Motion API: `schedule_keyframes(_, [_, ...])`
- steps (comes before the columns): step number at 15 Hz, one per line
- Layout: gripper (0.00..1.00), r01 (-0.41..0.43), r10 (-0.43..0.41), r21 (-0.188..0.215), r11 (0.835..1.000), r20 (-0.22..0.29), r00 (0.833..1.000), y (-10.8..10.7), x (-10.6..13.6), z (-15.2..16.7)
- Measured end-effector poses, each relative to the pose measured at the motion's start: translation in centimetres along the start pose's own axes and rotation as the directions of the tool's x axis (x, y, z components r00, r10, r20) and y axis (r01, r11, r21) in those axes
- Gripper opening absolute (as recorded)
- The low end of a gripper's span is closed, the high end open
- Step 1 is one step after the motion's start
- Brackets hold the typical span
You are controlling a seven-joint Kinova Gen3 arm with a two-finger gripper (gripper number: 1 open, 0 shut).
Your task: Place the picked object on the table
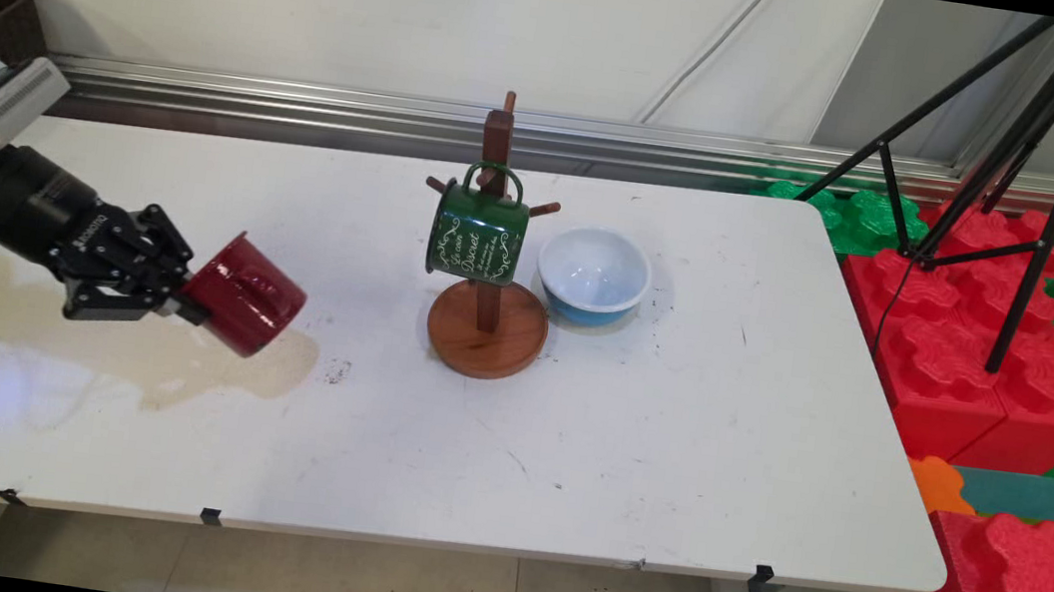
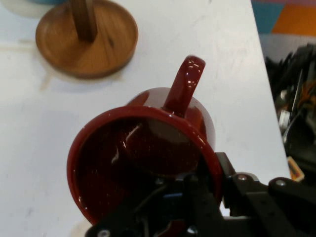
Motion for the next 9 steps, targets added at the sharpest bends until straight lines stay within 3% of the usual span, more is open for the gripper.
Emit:
schedule_keyframes(5, [0.00, -0.044, 0.043, 0.008, 0.999, 0.084, 0.996, 0.1, -1.0, -1.2])
schedule_keyframes(9, [0.00, -0.087, 0.084, 0.014, 0.996, 0.164, 0.983, 0.3, -2.1, -1.8])
